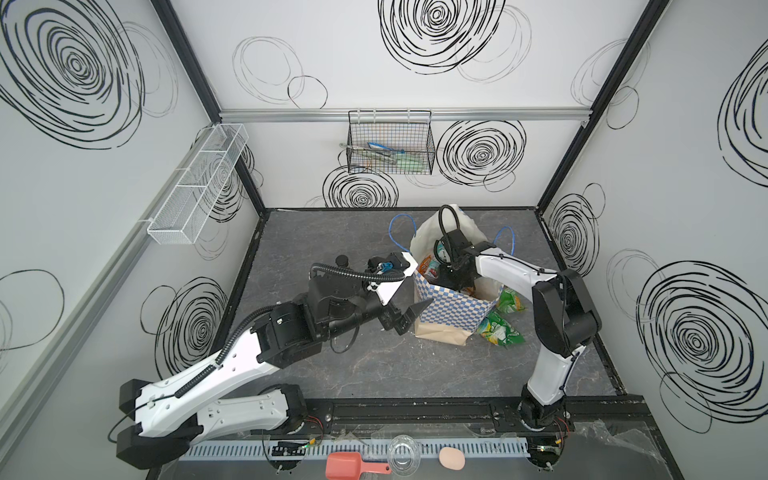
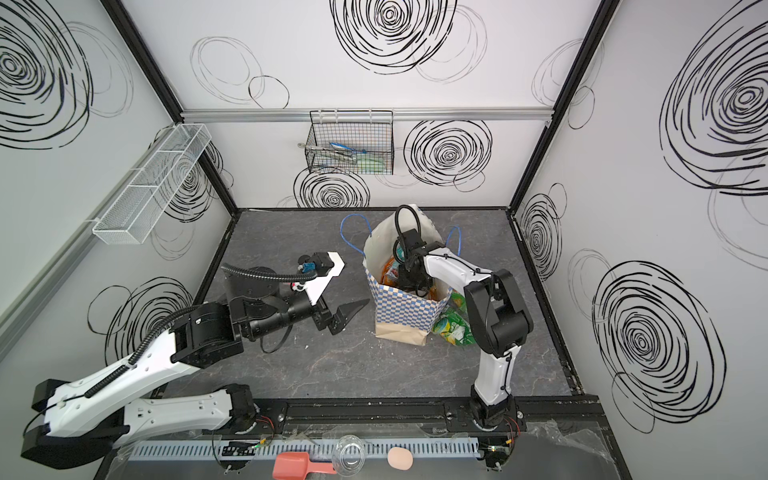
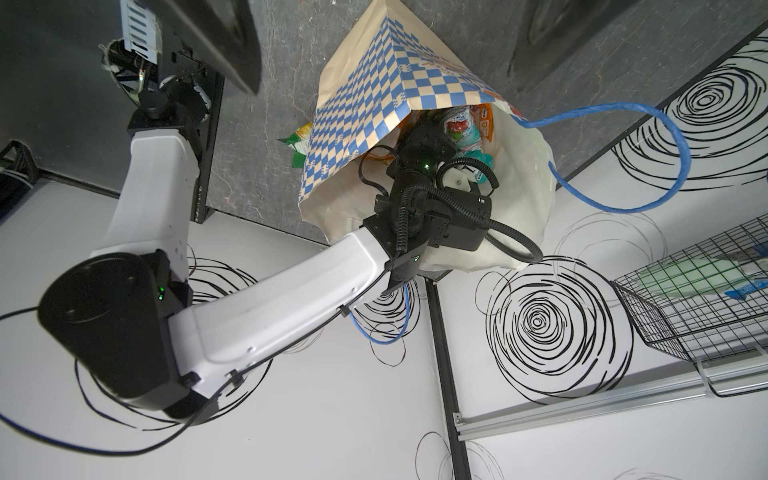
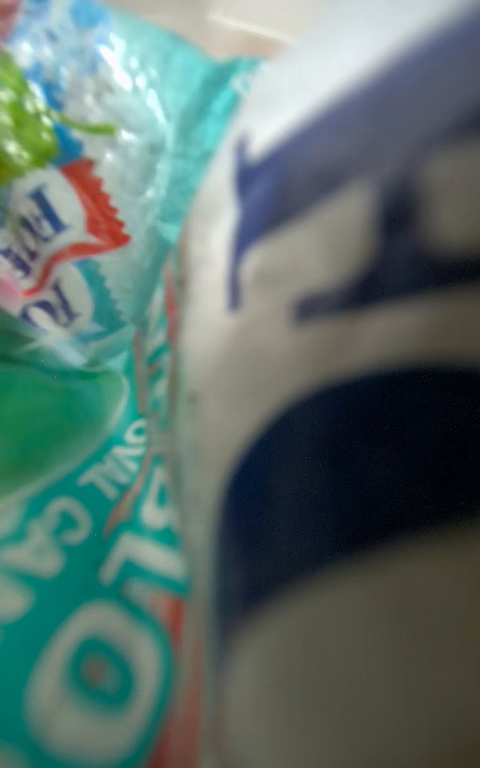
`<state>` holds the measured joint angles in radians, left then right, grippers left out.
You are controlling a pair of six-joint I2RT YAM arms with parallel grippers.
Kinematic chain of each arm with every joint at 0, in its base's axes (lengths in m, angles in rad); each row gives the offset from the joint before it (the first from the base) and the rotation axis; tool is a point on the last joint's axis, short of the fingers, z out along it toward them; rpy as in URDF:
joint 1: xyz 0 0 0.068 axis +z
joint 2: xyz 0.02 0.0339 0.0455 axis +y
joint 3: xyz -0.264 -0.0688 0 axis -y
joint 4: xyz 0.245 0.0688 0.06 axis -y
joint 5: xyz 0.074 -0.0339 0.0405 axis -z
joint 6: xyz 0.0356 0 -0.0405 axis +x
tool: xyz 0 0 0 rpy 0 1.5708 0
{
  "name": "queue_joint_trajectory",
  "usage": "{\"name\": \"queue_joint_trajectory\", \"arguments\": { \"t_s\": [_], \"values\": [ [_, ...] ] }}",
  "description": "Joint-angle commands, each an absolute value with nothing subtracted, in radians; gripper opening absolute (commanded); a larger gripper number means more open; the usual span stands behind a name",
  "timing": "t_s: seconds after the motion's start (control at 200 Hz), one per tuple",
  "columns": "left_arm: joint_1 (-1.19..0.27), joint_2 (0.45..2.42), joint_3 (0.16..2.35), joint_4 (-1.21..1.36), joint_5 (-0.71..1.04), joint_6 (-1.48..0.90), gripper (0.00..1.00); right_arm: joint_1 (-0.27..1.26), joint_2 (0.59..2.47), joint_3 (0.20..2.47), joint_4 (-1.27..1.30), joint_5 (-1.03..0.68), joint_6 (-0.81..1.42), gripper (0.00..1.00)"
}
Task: Take the snacks out of the paper bag
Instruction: 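Grasp the teal Fox's candy packet inside the bag with the right gripper, then lift the teal Fox's packet up out of the bag with the right gripper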
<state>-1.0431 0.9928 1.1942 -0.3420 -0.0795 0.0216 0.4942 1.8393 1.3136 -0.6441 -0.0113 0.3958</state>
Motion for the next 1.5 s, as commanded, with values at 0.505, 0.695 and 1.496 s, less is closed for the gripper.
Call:
{"name": "queue_joint_trajectory", "arguments": {
  "t_s": [0.505,0.695,1.496],
  "values": [
    [-1.034,0.991,1.187,-0.299,-0.066,0.015,0.96,0.503,1.694,1.424,-0.751,-0.063,0.410,0.00],
    [-1.033,0.996,1.189,-0.293,-0.060,0.011,0.96,0.502,1.635,1.439,-0.742,-0.075,0.413,0.00],
    [-1.031,0.989,1.177,-0.287,-0.057,0.011,0.96,0.492,1.550,1.465,-0.711,-0.096,0.402,0.00]
  ]
}}
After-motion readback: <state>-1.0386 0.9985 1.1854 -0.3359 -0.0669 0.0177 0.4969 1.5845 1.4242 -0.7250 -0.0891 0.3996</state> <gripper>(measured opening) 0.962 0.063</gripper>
